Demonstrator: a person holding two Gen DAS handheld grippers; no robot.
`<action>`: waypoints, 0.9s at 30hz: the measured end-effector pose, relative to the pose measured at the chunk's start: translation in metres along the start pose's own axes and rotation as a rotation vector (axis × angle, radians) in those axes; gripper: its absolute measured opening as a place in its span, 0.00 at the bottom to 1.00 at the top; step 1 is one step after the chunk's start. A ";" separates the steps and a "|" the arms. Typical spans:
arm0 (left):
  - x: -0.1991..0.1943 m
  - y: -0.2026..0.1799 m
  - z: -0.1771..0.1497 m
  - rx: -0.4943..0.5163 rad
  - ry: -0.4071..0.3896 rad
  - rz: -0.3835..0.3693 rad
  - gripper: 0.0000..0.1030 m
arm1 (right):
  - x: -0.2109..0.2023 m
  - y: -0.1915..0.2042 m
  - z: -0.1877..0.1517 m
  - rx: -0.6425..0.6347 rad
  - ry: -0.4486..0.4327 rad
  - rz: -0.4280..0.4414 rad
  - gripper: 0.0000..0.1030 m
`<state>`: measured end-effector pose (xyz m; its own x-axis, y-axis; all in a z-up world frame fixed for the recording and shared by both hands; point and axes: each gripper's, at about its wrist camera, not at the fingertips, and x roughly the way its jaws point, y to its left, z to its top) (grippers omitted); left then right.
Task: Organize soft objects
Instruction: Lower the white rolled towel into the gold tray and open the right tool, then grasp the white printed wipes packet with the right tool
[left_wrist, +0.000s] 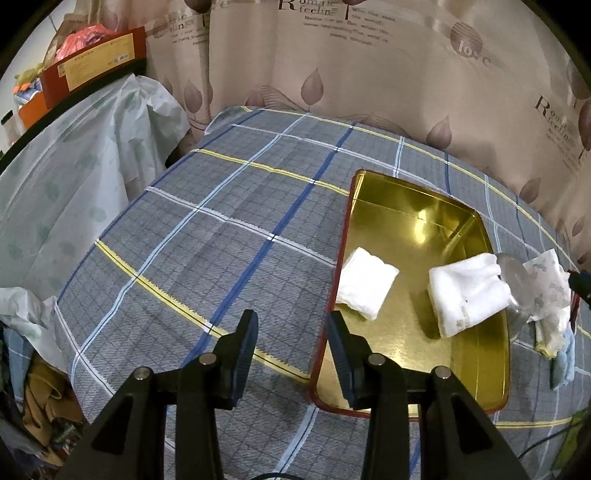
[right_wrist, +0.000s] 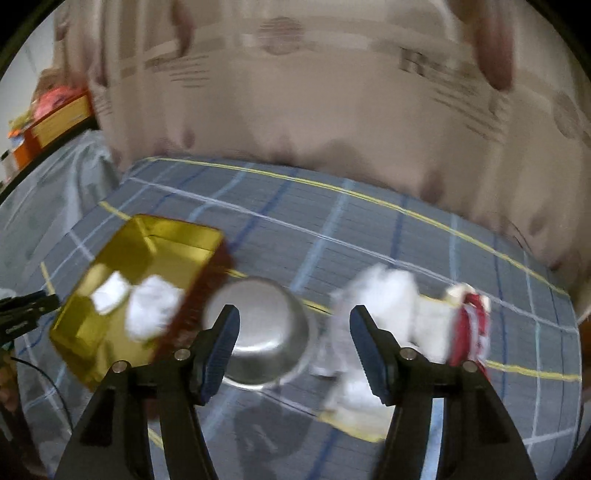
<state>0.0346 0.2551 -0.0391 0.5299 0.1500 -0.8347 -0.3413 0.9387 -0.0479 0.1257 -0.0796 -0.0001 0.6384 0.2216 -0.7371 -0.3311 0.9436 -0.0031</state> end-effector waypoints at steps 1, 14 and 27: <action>0.000 0.000 0.000 0.002 -0.001 0.000 0.38 | 0.001 -0.010 -0.001 0.017 0.009 -0.005 0.54; 0.002 0.000 -0.002 0.011 0.009 0.002 0.38 | 0.046 -0.043 -0.013 0.077 0.118 0.005 0.36; 0.005 -0.003 -0.003 0.029 0.011 0.008 0.38 | 0.085 -0.038 -0.009 0.071 0.157 -0.015 0.19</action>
<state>0.0364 0.2518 -0.0446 0.5184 0.1540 -0.8411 -0.3224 0.9462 -0.0255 0.1868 -0.0988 -0.0685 0.5249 0.1713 -0.8338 -0.2690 0.9627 0.0285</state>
